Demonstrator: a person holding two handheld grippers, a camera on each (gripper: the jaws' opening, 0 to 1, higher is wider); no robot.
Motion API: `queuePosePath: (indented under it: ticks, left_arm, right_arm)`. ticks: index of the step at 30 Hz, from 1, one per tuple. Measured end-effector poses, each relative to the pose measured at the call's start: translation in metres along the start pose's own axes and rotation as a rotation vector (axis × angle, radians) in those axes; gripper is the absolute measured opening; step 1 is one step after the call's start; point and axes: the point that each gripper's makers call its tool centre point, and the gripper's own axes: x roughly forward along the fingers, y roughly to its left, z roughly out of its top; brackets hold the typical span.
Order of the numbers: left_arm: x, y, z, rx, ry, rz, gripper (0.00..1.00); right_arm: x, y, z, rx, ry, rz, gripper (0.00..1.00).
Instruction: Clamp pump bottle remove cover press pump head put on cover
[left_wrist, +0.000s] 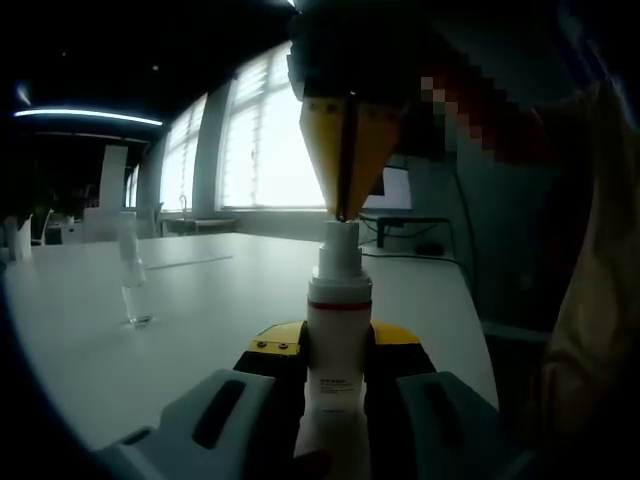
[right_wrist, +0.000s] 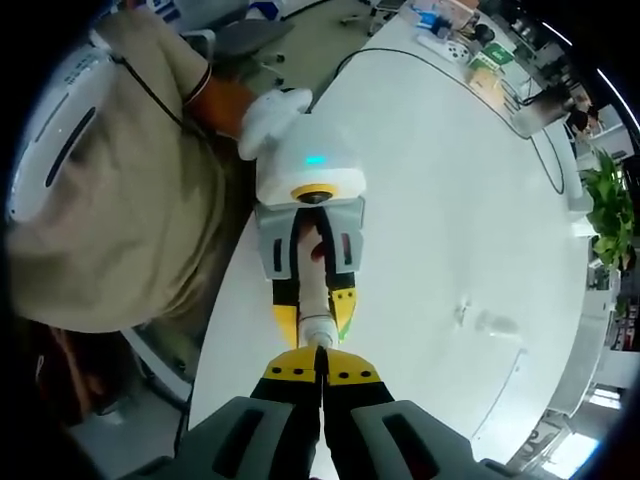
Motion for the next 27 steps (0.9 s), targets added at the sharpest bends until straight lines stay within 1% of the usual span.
queuePosePath:
  ticks: [7, 17, 27]
  left_arm:
    - [-0.0003, 0.0002, 0.0000, 0.002, 0.000, -0.001, 0.12]
    - [-0.0003, -0.0009, 0.0001, 0.000, -0.001, -0.002, 0.12]
    - [-0.0001, -0.0011, 0.0002, 0.001, -0.001, -0.001, 0.12]
  right_arm:
    - [0.0001, 0.0001, 0.0001, -0.018, 0.021, 0.001, 0.00]
    - [-0.0001, 0.0012, -0.0006, -0.001, 0.005, 0.001, 0.00]
    - [-0.0003, 0.0011, -0.0005, 0.007, 0.004, -0.007, 0.00]
